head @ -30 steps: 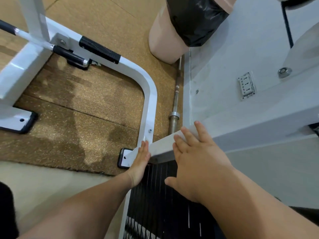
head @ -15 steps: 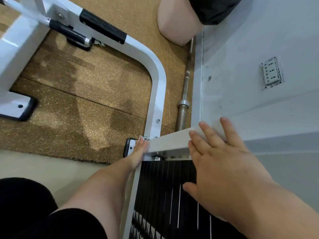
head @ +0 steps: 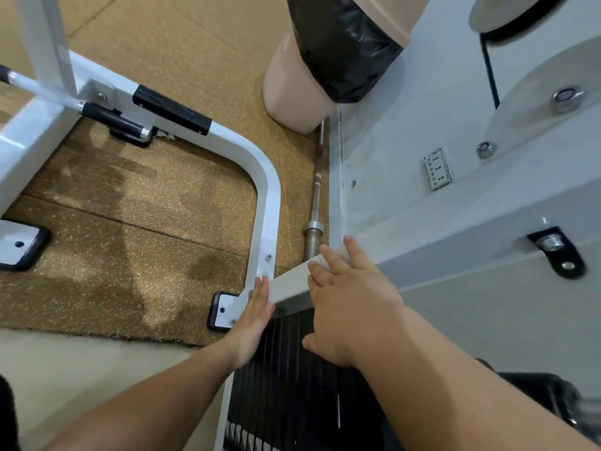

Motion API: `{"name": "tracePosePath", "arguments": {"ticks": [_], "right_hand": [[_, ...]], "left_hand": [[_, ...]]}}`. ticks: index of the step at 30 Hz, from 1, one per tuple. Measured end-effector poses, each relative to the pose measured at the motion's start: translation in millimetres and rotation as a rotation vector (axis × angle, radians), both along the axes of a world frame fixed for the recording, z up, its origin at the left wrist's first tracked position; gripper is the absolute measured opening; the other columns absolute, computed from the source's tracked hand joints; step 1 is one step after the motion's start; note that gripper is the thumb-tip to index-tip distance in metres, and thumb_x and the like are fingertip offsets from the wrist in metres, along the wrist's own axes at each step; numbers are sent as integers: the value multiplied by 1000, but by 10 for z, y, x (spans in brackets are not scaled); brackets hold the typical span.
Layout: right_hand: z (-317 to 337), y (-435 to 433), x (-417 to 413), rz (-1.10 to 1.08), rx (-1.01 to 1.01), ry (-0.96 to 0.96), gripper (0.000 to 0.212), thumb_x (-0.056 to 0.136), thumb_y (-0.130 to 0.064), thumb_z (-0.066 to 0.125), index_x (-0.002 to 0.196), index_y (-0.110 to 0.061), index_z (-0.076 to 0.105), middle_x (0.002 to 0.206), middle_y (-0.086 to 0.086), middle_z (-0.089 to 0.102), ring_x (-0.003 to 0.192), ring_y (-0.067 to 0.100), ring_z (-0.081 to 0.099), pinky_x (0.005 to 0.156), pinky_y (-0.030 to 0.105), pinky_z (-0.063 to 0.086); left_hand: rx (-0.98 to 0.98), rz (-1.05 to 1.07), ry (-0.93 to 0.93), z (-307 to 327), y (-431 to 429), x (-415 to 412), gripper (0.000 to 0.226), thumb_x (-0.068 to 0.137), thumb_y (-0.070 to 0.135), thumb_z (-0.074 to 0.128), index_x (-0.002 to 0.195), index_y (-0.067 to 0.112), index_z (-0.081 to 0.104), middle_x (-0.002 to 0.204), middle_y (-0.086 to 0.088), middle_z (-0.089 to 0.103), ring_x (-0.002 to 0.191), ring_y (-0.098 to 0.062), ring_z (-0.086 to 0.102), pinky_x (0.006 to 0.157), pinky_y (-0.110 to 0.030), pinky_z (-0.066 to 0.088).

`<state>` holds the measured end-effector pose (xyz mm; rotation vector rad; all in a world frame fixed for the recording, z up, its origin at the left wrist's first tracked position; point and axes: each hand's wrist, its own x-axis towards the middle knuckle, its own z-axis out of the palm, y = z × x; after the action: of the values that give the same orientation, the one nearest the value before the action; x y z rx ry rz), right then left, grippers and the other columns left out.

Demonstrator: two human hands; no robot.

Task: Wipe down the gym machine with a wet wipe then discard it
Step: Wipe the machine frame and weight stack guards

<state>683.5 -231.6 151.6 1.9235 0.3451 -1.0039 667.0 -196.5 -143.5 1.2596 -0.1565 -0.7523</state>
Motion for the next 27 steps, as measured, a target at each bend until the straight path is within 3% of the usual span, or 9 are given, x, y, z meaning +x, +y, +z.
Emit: {"name": "tracePosePath", "arguments": {"ticks": [5,8,12,15,17,19,23,25,27], "right_hand": [[297,28,-36,-8,-77,-113,104,93,-83,26,162,-13,-7,170,9,-15,152,38,-28,112,62,-28],[504,74,-96,-15,-116,-202,113,87,-89,30,162,-14,-10,170,10,-18,149,42,-33,106,68,-31],[778,128,-177,-35,-81,-355,113,90,-83,39,160,-12,-14,169,10,-22,147,44,-36,101,68,-35],[1144,144,-264,-64,-10,-575,112,91,-77,43,161,-10,-15,170,12,-20,149,41,-35,108,65,-33],[1456,163,-346,-81,25,-743,111,92,-73,45,161,-11,-15,170,11,-21,148,39,-36,112,65,-30],[1716,181,-437,-123,16,-837,111,93,-70,48,160,-12,-19,168,8,-27,146,37,-41,112,65,-29],[1868,183,-543,-172,38,-921,110,95,-57,54,157,-12,-24,162,6,-40,140,35,-50,109,70,-30],[1883,197,-586,-197,83,-955,104,97,-48,53,158,-12,-23,159,7,-45,138,35,-53,108,71,-30],[1939,201,-618,-234,116,-986,96,100,-38,47,157,-12,-25,155,10,-50,135,36,-55,108,71,-30]], "left_hand": [[12,75,-370,486,7,10,73,87,88,22,148,66,-12,165,26,-20,153,-1,-19,127,-51,-3],[-32,118,-515,885,-10,95,78,88,87,18,154,57,-10,169,17,-16,155,-8,-17,126,-55,-5],[-84,120,-650,1371,-18,234,90,83,90,14,158,46,-9,168,20,-16,156,-12,-14,125,-52,-8],[-114,127,-751,1629,-102,299,85,82,92,18,154,57,-10,167,24,-14,156,-8,-12,126,-40,-8],[-117,137,-651,1857,-186,314,77,75,96,18,143,74,-7,159,43,-9,151,9,-10,128,-36,-4],[-133,123,-602,2088,-186,299,72,67,100,15,134,84,-5,151,54,-7,151,9,-11,127,-34,-2],[-82,77,-968,2483,-15,229,103,68,96,1,155,44,-20,161,28,-28,151,-4,-27,120,-22,-19],[-92,75,-1046,2773,44,240,90,90,83,17,157,34,-18,163,23,-28,152,-8,-26,123,-29,-16],[-68,96,-1074,3077,-10,282,85,94,61,35,155,34,-17,161,27,-29,152,-6,-24,126,-34,-12]]}}
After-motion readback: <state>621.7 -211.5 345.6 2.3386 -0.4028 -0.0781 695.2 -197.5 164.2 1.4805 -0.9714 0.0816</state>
